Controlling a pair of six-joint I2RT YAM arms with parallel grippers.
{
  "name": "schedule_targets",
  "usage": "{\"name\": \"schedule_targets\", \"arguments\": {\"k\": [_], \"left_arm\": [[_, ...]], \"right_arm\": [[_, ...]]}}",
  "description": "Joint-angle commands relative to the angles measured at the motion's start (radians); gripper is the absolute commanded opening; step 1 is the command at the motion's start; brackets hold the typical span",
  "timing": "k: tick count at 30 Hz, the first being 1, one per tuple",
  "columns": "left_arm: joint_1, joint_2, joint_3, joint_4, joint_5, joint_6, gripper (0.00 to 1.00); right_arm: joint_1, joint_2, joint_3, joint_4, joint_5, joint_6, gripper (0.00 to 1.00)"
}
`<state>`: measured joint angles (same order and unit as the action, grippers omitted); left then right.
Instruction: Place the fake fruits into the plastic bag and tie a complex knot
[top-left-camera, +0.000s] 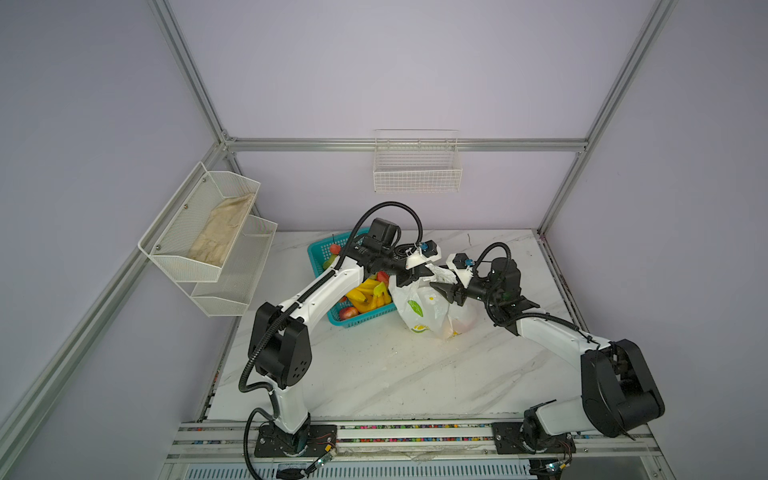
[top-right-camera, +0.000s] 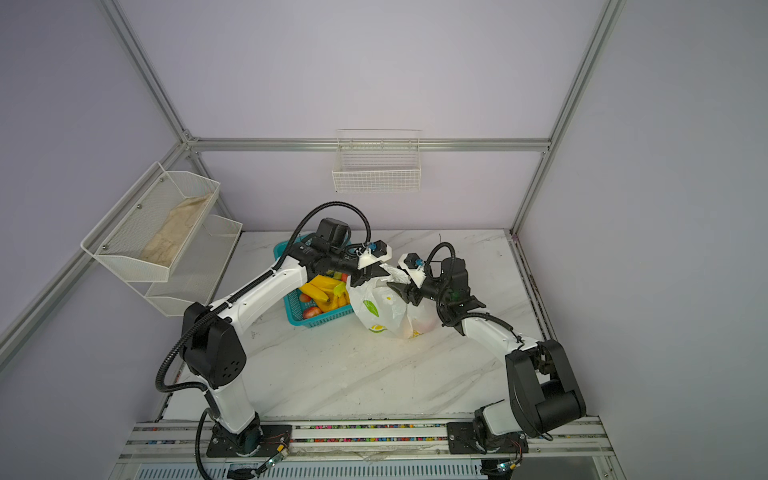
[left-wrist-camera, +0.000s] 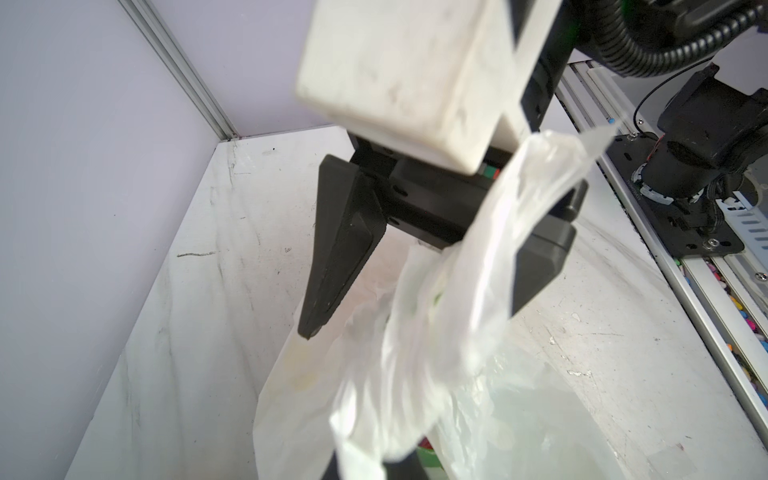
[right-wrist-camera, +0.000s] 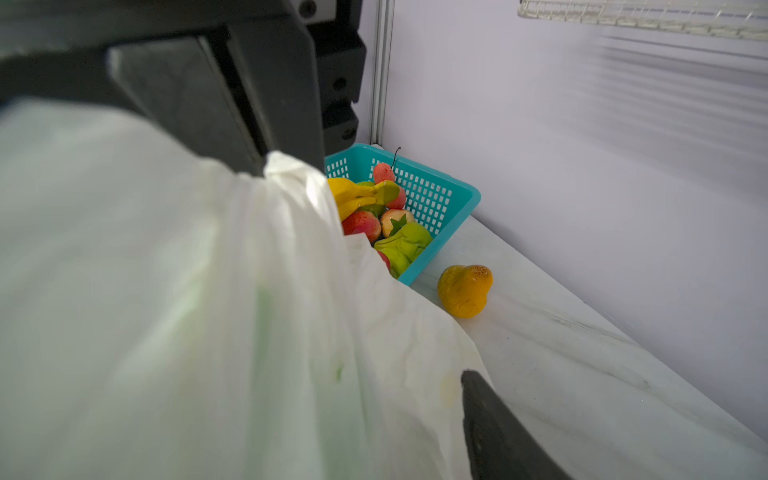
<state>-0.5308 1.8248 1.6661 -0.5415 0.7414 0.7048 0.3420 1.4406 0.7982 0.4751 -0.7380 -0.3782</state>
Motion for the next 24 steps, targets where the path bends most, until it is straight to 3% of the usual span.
{"name": "schedule_targets", "arguments": {"k": [1,6,9,19,22,24], "left_arm": [[-0.004,-0.041,0.098,0.011,0.023,0.025,0.0],[-0.006,-0.038,0.101,0.006,0.012,0.032,0.0],[-0.008,-0.038,0.1,0.003,0.01,0.033,0.0],[-0.009,-0.041,0.095,0.005,-0.009,0.024,0.0],[-0.01,-0.051,0.085,0.002,-0.029,0.017,0.08],[-0.008,-0.06,0.07,0.0,-0.051,0.015,0.14]], "right_arm": [[0.012,0.007,0.039,0.038,-0.017,-0.032,0.59],[0.018,0.017,0.052,0.044,-0.031,-0.025,0.55],[0.023,0.024,0.063,0.041,-0.037,-0.023,0.48],[0.025,0.013,0.066,0.001,-0.004,-0.052,0.08],[0.025,-0.001,0.057,0.003,0.003,-0.054,0.0],[0.025,-0.008,0.052,-0.001,0.005,-0.057,0.0]]}}
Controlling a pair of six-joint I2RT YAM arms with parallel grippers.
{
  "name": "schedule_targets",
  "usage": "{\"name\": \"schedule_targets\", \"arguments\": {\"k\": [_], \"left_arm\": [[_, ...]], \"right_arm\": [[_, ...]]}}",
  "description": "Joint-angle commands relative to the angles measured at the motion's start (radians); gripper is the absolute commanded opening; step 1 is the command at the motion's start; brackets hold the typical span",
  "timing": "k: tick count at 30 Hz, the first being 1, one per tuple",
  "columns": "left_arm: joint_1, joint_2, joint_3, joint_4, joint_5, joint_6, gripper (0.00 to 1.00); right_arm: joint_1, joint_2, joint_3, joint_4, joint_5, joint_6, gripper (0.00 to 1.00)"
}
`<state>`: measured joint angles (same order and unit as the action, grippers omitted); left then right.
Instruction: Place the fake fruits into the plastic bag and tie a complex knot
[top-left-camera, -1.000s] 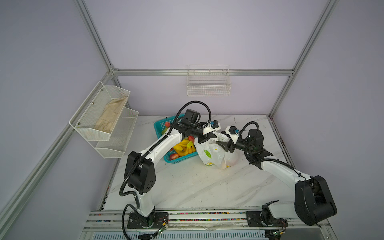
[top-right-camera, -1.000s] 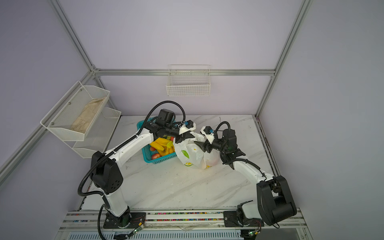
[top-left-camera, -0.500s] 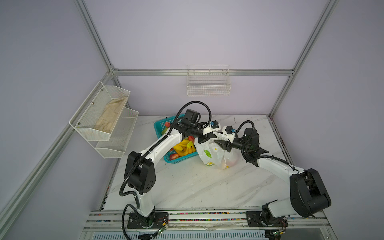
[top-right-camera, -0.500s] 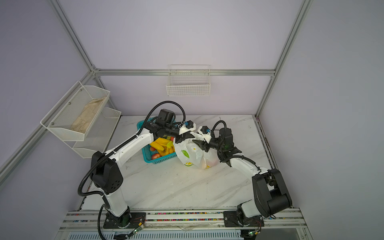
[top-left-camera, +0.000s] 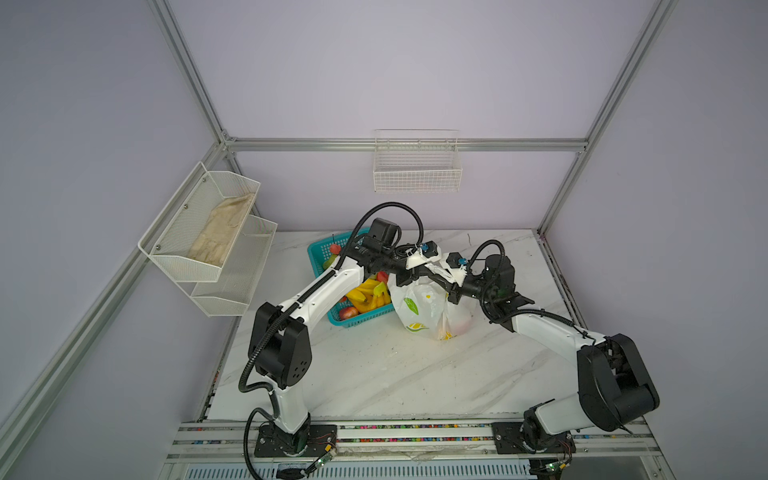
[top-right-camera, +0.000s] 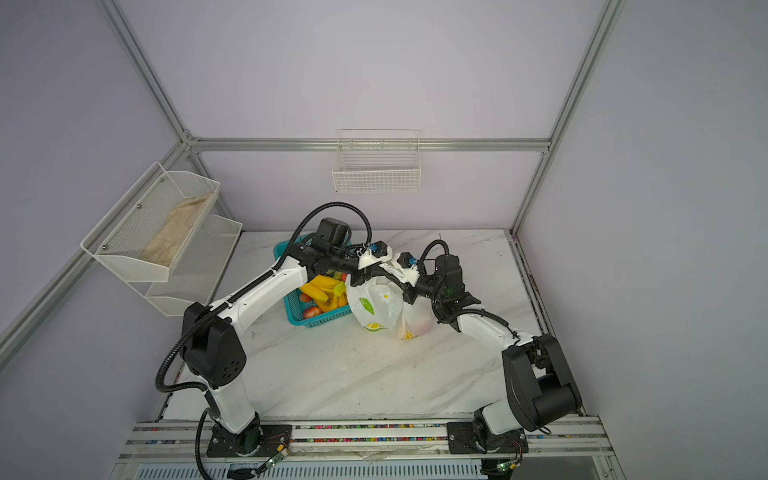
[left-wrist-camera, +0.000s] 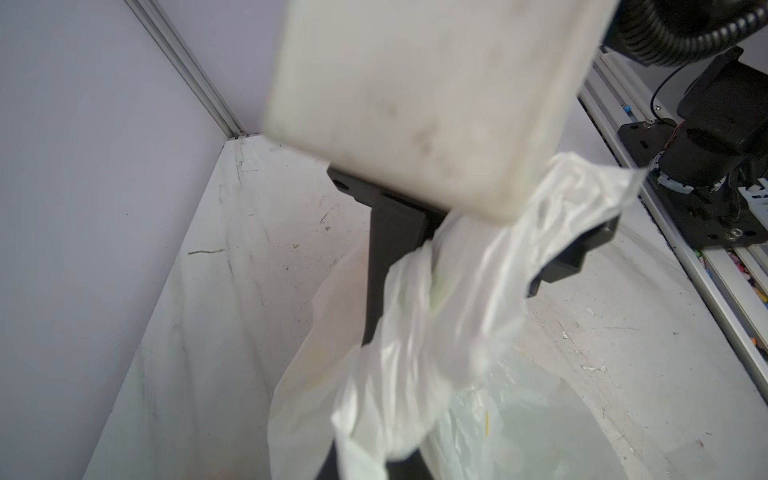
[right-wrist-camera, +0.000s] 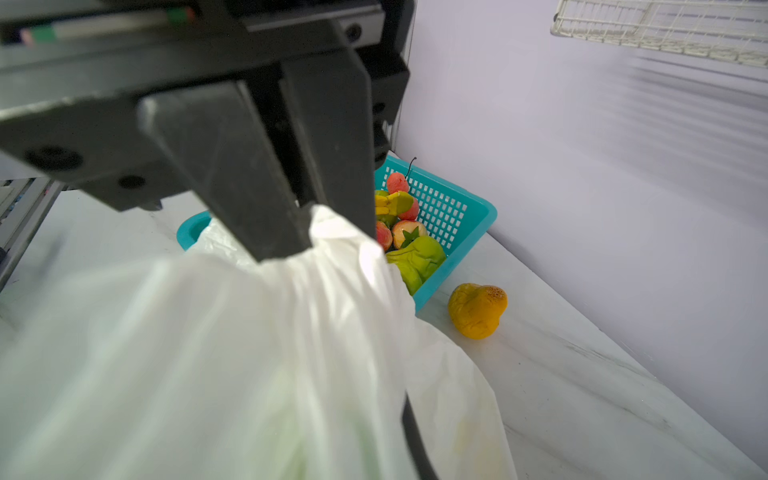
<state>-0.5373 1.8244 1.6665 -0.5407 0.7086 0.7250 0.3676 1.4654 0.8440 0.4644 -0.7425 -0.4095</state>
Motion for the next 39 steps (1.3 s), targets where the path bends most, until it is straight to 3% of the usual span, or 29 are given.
{"name": "schedule_targets", "arguments": {"k": [1,7,12,15,19,25,39], "left_arm": [[0.001,-0.066,0.064,-0.006,-0.03,-0.004,0.17],[0.032,-0.095,0.047,-0.062,-0.08,-0.004,0.36],[0.04,-0.081,0.052,-0.1,-0.109,0.017,0.4],[0.04,-0.056,0.077,-0.125,-0.125,0.016,0.35],[0.04,-0.039,0.095,-0.139,-0.109,0.016,0.21],[0.04,-0.05,0.092,-0.139,-0.085,-0.003,0.02],[0.027,-0.033,0.117,-0.139,-0.019,-0.033,0.0]], "right_arm": [[0.0,-0.038,0.003,0.007,0.013,-0.028,0.0],[0.0,-0.054,-0.002,0.01,0.012,-0.01,0.0],[0.0,-0.06,-0.005,0.023,-0.003,0.02,0.0],[0.0,-0.068,-0.005,0.026,-0.003,0.036,0.0],[-0.001,-0.08,-0.003,0.029,0.01,0.058,0.0],[0.0,-0.087,-0.003,0.029,0.135,0.064,0.0],[0.012,-0.083,-0.051,0.26,0.173,0.245,0.0]]}}
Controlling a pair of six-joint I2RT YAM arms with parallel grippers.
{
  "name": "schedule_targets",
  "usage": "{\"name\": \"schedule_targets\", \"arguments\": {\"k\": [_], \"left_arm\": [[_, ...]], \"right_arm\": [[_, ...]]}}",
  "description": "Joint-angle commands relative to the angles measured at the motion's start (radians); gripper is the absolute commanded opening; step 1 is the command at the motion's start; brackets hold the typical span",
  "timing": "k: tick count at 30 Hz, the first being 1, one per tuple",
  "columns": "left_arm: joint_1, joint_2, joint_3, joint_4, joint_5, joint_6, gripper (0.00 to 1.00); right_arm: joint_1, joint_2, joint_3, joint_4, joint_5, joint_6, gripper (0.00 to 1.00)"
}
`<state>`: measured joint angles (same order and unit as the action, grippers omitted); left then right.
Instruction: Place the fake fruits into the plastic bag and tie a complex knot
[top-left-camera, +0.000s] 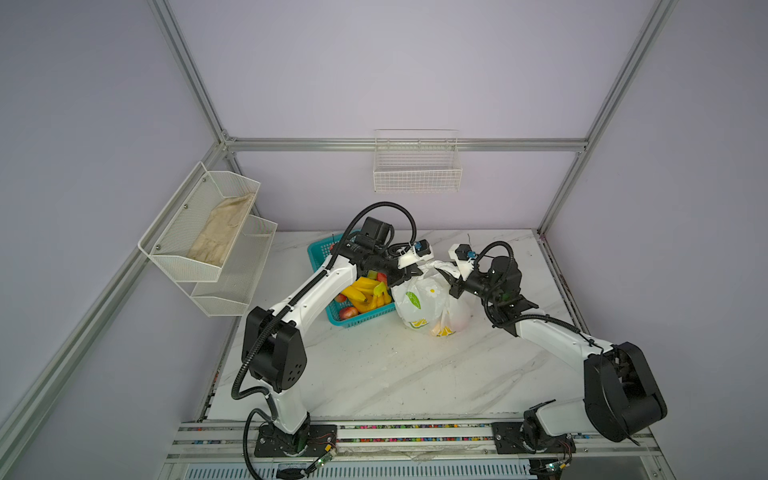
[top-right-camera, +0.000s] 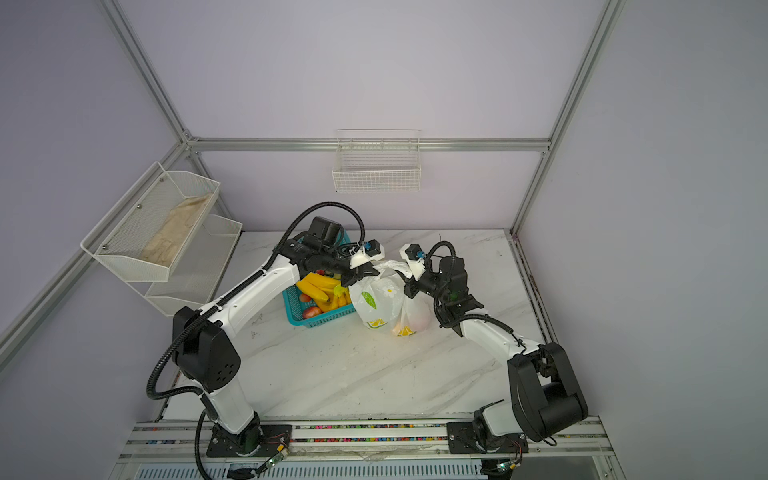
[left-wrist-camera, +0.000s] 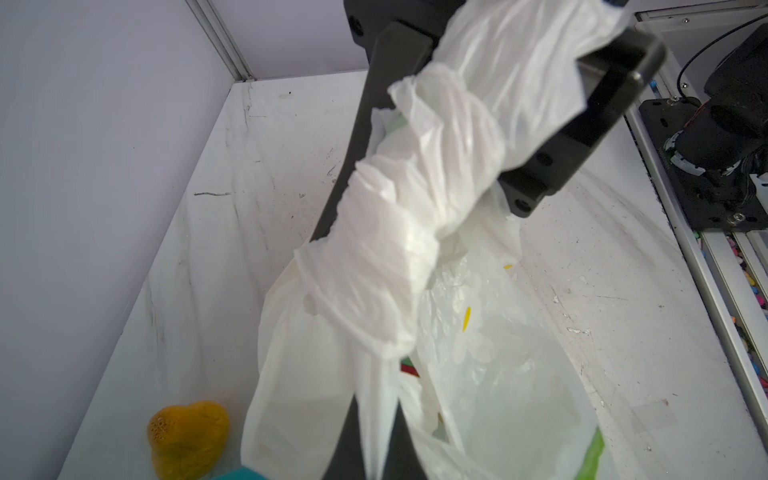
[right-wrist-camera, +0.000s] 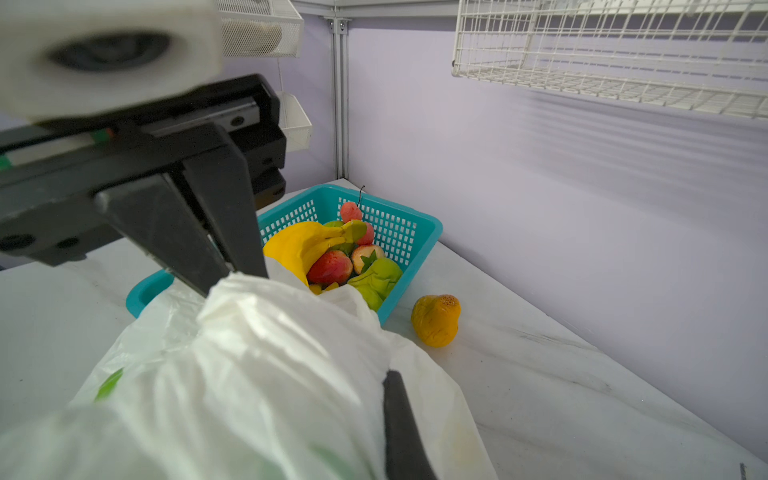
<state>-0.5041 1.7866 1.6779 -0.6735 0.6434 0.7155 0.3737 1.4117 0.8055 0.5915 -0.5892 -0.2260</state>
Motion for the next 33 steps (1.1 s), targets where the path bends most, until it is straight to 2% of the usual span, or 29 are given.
{"name": "schedule_targets", "arguments": {"k": [1,7,13,20,29,30,33], "left_arm": [[-0.008,0.008,0.108,-0.006,0.053,-0.026,0.0],[-0.02,0.02,0.118,0.011,0.064,-0.048,0.01],[-0.034,0.009,0.077,0.078,0.107,-0.093,0.09],[-0.062,-0.042,-0.052,0.239,0.108,-0.196,0.13],[-0.133,-0.106,-0.216,0.444,0.04,-0.318,0.15],[-0.142,-0.11,-0.229,0.461,0.034,-0.329,0.16],[-0.163,-0.123,-0.262,0.486,0.004,-0.345,0.28]], "right_arm": [[0.008,-0.026,-0.016,0.156,0.016,0.081,0.0],[0.016,0.016,-0.046,0.335,-0.039,0.221,0.0],[0.016,0.066,-0.082,0.497,-0.048,0.344,0.0],[0.009,0.089,-0.102,0.521,-0.071,0.344,0.0],[-0.059,0.125,-0.071,0.522,-0.222,0.386,0.0],[-0.062,0.13,-0.064,0.522,-0.238,0.393,0.0],[-0.076,0.132,-0.056,0.523,-0.27,0.407,0.0]]}}
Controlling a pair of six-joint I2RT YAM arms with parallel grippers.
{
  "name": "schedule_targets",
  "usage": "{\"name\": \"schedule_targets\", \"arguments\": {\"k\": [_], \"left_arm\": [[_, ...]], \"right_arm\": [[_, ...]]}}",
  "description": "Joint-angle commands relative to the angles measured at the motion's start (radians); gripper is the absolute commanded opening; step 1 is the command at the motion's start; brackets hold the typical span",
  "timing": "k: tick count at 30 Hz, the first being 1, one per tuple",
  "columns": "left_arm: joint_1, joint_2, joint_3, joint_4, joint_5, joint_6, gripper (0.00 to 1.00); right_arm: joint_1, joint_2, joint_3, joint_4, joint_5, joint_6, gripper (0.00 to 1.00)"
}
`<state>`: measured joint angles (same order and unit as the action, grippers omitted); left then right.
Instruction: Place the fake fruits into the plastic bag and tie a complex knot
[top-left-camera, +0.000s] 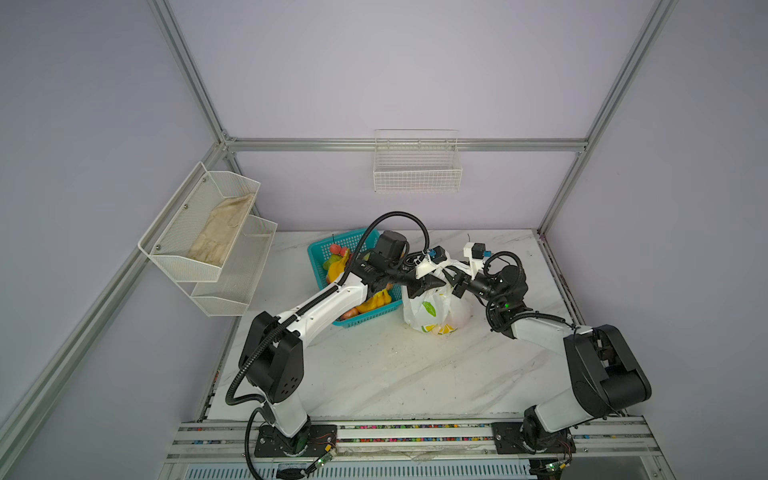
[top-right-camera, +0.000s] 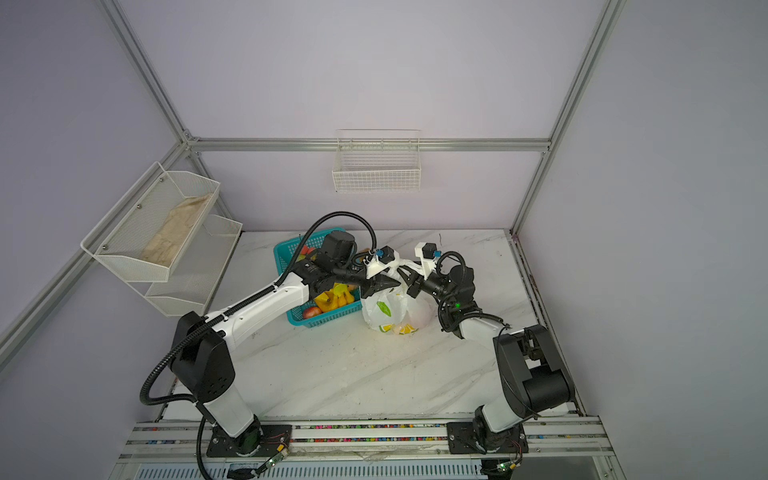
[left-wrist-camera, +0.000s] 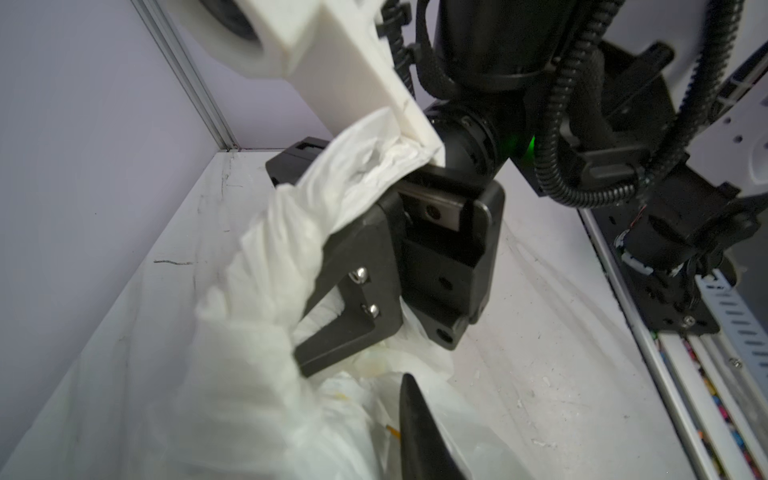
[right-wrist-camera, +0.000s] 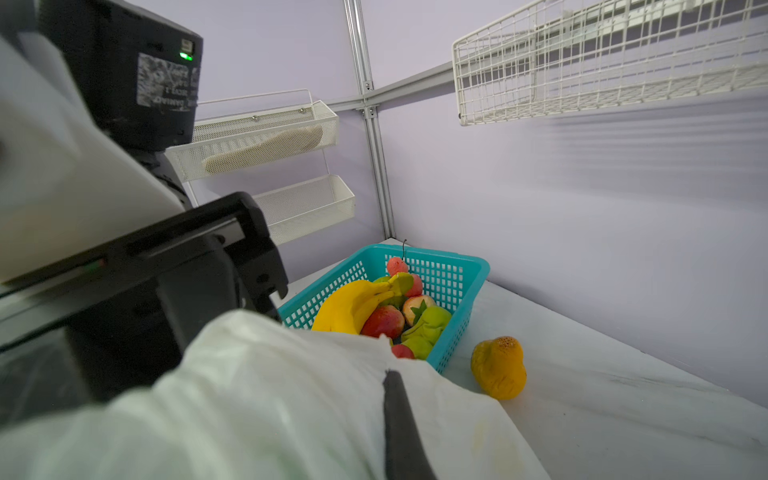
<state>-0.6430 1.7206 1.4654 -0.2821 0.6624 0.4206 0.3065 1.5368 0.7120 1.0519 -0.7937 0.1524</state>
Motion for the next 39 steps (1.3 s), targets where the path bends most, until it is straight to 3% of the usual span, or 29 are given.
{"name": "schedule_targets", "arguments": {"k": [1,11,18,20,24,28,35,39], "left_arm": [[-0.027,-0.063,-0.069,0.107,-0.024,-0.058,0.3],[-0.014,-0.146,-0.2,0.161,-0.164,-0.079,0.46],[-0.001,-0.204,-0.276,0.225,-0.181,-0.127,0.47],[-0.001,-0.214,-0.289,0.249,-0.177,-0.144,0.44],[-0.01,-0.209,-0.302,0.285,-0.174,-0.163,0.2],[-0.038,-0.171,-0.288,0.366,-0.123,-0.208,0.09],[-0.095,-0.12,-0.304,0.528,-0.144,-0.275,0.08],[-0.094,-0.105,-0.328,0.562,-0.142,-0.288,0.14]], "right_arm": [[-0.019,0.006,0.038,0.062,-0.077,0.033,0.0],[-0.068,-0.019,0.018,0.062,-0.123,0.021,0.0],[-0.067,-0.011,0.016,0.116,-0.127,0.07,0.0],[-0.066,-0.006,0.012,0.136,-0.122,0.088,0.0],[-0.044,0.002,0.012,0.154,-0.096,0.112,0.0],[-0.01,0.022,0.012,0.195,-0.073,0.144,0.0],[-0.02,0.063,0.032,0.259,-0.123,0.219,0.0],[-0.04,0.059,0.027,0.26,-0.175,0.229,0.0]]}}
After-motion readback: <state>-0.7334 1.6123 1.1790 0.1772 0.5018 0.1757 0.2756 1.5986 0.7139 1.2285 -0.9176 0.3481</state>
